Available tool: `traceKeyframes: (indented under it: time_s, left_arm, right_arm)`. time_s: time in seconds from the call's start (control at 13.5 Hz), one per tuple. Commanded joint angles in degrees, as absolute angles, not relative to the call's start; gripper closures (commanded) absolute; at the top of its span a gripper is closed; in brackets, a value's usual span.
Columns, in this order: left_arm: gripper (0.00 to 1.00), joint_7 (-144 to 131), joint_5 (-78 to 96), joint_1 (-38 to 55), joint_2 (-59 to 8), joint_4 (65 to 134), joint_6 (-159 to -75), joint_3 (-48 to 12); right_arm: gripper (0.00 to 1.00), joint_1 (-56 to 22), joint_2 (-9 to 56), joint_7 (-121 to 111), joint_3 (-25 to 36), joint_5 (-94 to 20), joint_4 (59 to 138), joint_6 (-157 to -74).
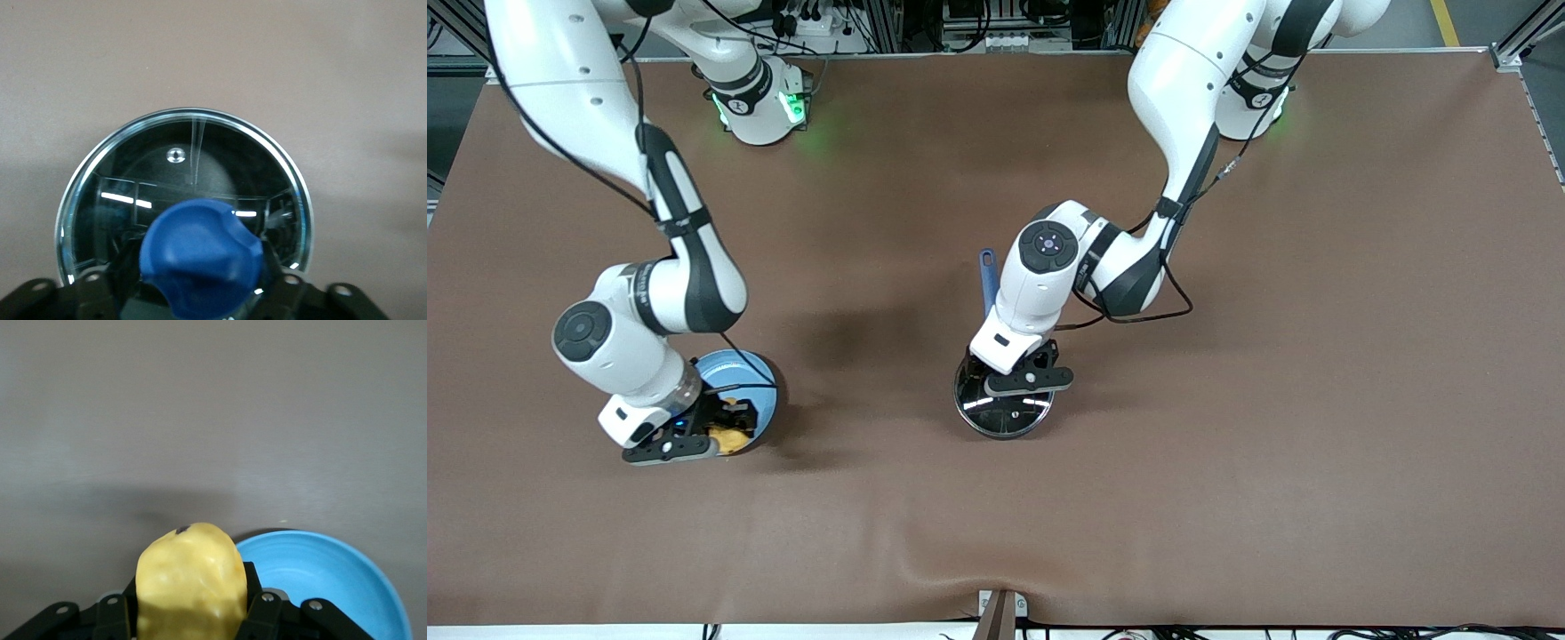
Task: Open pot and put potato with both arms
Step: 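Lift the lid aside with the left gripper while the right gripper carries the potato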
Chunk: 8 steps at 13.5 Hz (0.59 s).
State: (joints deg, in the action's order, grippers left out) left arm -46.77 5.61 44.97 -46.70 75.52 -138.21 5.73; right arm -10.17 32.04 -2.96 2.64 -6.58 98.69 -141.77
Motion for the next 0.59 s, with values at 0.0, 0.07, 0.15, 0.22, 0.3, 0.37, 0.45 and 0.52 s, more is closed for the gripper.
traceKeyframes:
  time_s: [0.0, 0.07, 0.15, 0.22, 0.3, 0.37, 0.45, 0.52]
  left_arm:
    - [0.71, -48.6, 6.24, 45.44, -46.76, 75.06, -138.34, 7.12]
    - [0.72, -48.69, 6.24, 45.35, -46.5, 75.06, -138.34, 7.29]
    - [0.72, -48.69, 6.24, 45.09, -45.71, 75.06, -138.25, 7.29]
    - [0.72, -48.69, 6.24, 45.0, -44.83, 75.06, -137.73, 7.29]
    - [0.72, -48.69, 6.33, 44.91, -43.78, 75.06, -137.38, 7.56]
    - [0.72, -48.6, 6.5, 44.48, -42.9, 75.06, -136.15, 7.47]
    - [0.72, -48.43, 6.68, 43.25, -41.24, 75.06, -134.49, 7.38]
    - [0.72, -48.08, 6.77, 41.85, -39.13, 75.23, -132.65, 7.3]
  right_arm:
    - [0.99, -12.47, 30.59, -0.18, 1.94, -7.65, 98.71, -140.27]
    - [1.0, -13.44, 30.41, 1.3, 1.76, -7.82, 98.27, -140.27]
    - [1.0, -14.67, 30.41, 3.67, 1.67, -7.82, 97.74, -140.19]
    - [1.0, -15.46, 30.32, 5.43, 1.67, -7.82, 97.73, -140.19]
    - [1.0, -16.43, 30.24, 5.88, 1.67, -7.82, 97.73, -140.1]
    - [1.0, -16.87, 29.8, 6.67, 1.58, -8.0, 97.73, -139.92]
    - [1.0, -17.22, 29.53, 7.72, 1.41, -8.09, 97.65, -139.23]
    - [1.0, -17.23, 29.36, 8.26, 0.54, -8.26, 97.65, -138.96]
